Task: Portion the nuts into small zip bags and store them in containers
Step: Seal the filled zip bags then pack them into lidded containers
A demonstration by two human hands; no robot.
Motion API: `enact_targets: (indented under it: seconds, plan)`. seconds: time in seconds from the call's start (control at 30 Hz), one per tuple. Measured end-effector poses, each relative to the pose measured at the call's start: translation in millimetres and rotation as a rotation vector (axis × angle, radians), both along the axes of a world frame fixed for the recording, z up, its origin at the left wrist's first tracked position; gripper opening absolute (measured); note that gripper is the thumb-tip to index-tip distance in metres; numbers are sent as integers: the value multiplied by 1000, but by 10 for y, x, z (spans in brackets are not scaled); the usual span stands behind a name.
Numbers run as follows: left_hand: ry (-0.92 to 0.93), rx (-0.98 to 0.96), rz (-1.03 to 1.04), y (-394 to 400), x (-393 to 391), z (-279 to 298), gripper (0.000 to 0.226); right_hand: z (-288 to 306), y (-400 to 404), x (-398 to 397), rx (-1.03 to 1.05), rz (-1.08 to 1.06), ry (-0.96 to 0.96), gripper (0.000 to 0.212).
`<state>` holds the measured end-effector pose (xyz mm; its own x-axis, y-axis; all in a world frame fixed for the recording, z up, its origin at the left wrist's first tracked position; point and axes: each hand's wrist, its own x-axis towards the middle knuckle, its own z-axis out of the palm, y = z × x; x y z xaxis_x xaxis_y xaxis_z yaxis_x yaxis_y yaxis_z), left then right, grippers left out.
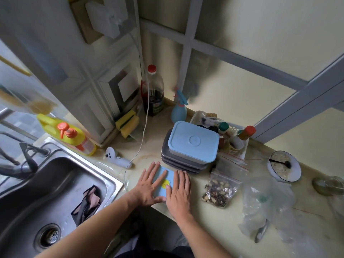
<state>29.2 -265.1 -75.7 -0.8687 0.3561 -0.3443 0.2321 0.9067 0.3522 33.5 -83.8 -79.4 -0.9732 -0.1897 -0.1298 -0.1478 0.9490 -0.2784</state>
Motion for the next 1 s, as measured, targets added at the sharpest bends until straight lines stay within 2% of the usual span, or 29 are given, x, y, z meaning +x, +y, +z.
enact_targets:
  seconds: [0.2, 0.37, 0.43, 0.53, 0.6, 0.67, 0.73, 0.87, 1.0]
  plan:
    - [-2, 5, 63, 51, 7, -134, 112, -4, -29, -6, 23, -11, 3, 66]
    - [-206, -99, -10, 81, -116, 151, 141, 35, -22, -9, 26, 1, -15, 67]
    - [-189, -132, 42, 126, -100, 193, 141, 61, -10, -12, 13, 0, -18, 70]
    - [-28, -219, 121, 185, -34, 147, 146, 52, 49, -6, -23, 58, -4, 82]
    - [28, -302, 84, 214, -56, 167, 144, 34, 131, -26, -26, 110, -5, 99]
    - [59, -385, 5, 226, -93, 213, 132, 39, 243, -41, -1, 163, -35, 120]
    - [80, -411, -26, 228, -109, 250, 127, 80, 323, -53, 35, 223, -76, 133]
    - [-3, -365, -70, 191, -140, 303, 130, 207, 306, -85, 78, 283, -80, 128]
    - [-40, -366, -70, 207, -130, 328, 131, 185, 231, -42, 67, 249, -100, 128]
